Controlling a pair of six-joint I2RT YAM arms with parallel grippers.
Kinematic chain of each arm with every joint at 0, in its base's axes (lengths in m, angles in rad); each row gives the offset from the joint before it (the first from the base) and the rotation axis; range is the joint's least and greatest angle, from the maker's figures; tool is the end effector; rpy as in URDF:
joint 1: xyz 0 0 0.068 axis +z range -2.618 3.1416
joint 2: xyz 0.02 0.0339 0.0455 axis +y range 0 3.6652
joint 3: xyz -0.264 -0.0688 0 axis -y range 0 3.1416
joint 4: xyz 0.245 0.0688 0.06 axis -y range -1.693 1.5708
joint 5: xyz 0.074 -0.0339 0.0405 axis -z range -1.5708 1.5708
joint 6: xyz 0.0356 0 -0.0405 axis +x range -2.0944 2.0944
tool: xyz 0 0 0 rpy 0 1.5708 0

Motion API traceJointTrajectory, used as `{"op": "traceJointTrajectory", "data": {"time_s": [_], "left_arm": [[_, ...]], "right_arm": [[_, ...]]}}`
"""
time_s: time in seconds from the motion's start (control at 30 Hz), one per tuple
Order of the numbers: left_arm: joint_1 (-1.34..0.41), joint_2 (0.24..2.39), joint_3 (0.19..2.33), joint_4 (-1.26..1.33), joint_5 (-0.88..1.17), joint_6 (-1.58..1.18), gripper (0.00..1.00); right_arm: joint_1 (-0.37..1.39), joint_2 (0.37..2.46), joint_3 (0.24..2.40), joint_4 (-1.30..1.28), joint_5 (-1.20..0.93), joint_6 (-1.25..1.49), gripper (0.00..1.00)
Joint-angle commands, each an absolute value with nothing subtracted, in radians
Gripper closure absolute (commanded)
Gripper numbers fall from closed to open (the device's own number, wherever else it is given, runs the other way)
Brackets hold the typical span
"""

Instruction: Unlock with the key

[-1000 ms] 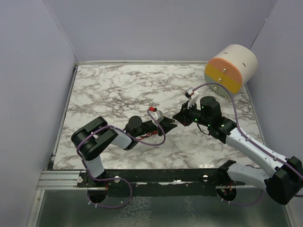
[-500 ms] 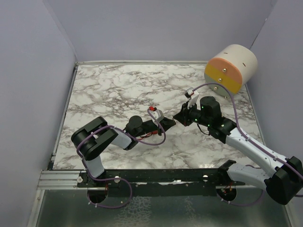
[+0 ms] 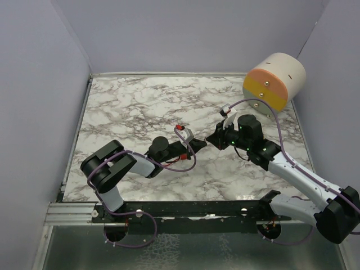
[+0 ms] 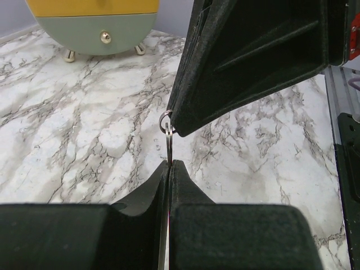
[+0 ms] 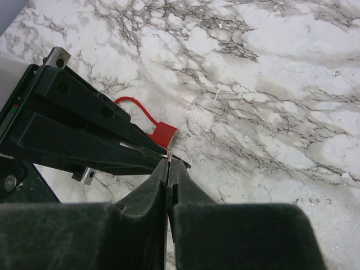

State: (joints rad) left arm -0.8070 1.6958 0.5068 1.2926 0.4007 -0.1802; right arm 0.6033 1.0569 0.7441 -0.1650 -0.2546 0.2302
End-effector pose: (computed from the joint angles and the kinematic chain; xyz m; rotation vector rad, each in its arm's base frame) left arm 0.2017 -0.2307 0.1815 0.8022 1.3537 -1.0814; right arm 0.1910 0.1425 0.2752 -0.5546 2.0496 0.7690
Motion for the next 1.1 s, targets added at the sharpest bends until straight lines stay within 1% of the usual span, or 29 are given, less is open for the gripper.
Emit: {"op": "traceJointTrajectory", "data": {"time_s": [0.0, 0.03, 0.07, 0.1, 0.13, 0.23, 0.63, 0.9, 1.07], "left_arm": [[-0.808, 1.664, 0.514, 1.285, 0.387, -0.171, 1.0], [-0.808, 1.664, 0.516, 1.274, 0.386, -0.172, 1.0], [-0.807, 1.664, 0.521, 1.261, 0.385, -0.171, 1.0], [-0.806, 1.665, 0.526, 1.247, 0.384, -0.171, 1.0], [-0.805, 1.663, 0.53, 1.233, 0.386, -0.169, 1.0], [-0.804, 1.663, 0.541, 1.199, 0.4, -0.167, 1.0], [-0.792, 1.635, 0.609, 1.011, 0.527, -0.145, 1.0], [-0.788, 1.592, 0.629, 0.945, 0.588, -0.134, 1.0], [-0.784, 1.576, 0.634, 0.92, 0.607, -0.125, 1.0]], "right_arm": [[0.612, 1.043, 0.741, -0.175, -0.225, 0.221, 0.98], [0.612, 1.042, 0.743, -0.178, -0.215, 0.225, 0.93], [0.612, 1.037, 0.745, -0.184, -0.2, 0.234, 0.86], [0.612, 1.031, 0.748, -0.189, -0.184, 0.238, 0.77], [0.611, 1.024, 0.747, -0.19, -0.171, 0.239, 0.71], [0.612, 0.998, 0.74, -0.183, -0.15, 0.24, 0.62], [0.612, 1.042, 0.741, -0.188, -0.213, 0.212, 0.61], [0.612, 1.087, 0.741, -0.175, -0.236, 0.207, 0.6], [0.612, 1.09, 0.738, -0.169, -0.246, 0.204, 0.62]]}}
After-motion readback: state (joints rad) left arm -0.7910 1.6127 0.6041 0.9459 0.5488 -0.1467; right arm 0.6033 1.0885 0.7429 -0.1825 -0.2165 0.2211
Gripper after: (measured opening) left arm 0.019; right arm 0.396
